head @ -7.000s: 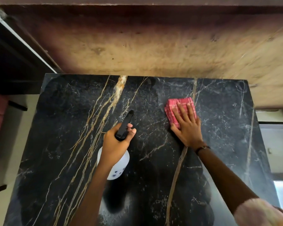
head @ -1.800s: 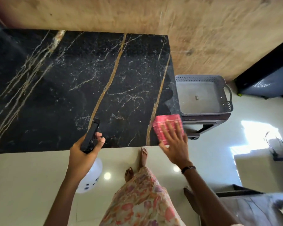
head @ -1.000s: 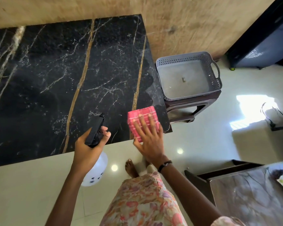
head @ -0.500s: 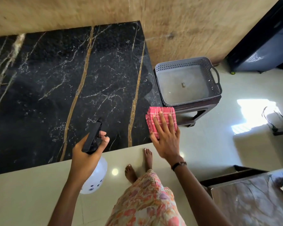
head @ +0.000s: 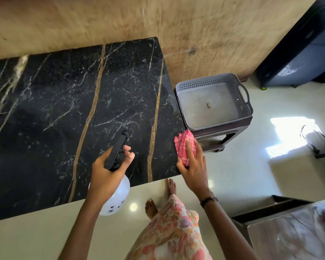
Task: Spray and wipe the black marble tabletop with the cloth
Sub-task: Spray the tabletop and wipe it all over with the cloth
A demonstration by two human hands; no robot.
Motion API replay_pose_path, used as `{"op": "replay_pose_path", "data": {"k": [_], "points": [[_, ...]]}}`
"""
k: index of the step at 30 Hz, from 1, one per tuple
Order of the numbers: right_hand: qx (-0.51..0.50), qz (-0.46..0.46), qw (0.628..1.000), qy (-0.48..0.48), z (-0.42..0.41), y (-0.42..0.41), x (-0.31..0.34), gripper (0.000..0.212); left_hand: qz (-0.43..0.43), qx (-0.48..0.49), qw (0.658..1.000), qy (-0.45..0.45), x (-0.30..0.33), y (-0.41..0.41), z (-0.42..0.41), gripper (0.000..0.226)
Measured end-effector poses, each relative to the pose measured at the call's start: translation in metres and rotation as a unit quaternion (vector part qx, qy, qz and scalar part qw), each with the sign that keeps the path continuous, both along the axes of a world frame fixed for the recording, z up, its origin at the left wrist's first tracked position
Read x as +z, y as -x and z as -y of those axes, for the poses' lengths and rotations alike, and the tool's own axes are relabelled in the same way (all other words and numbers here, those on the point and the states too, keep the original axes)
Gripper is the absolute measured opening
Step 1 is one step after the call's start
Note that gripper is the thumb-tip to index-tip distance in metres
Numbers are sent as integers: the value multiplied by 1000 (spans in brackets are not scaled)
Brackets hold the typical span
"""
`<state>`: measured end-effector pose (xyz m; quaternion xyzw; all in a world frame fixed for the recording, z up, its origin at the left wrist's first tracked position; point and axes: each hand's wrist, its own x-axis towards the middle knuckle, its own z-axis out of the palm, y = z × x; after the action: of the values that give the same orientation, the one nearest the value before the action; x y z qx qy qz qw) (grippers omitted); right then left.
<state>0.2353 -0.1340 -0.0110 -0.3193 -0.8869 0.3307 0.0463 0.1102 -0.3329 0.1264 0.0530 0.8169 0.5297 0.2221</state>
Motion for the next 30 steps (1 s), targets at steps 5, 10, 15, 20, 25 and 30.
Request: {"op": "replay_pose_path", "data": {"k": [5,10,15,20,25,30], "points": [[6,17,1000,-25,-22,39,1,70,5,11,1000,-3,-4,16,-17,12],[26,88,993,-75,-60,144,6,65,9,19,1000,-9,-6,43,-45,15],[40,115,989,-87,-101,243,9,62,-14,26,999,-16,-5,80,-83,12],[83,94,985,-115,-101,235,10,62,-34,28,998,-34,0,118,-119,14],[83,98,980,-151,-87,198,0,60,-35,39,998,-30,-3,158,-150,14],[84,92,982,-144,-118,280,6,59,-32,47,998,-37,-9,185,-173,13]]}}
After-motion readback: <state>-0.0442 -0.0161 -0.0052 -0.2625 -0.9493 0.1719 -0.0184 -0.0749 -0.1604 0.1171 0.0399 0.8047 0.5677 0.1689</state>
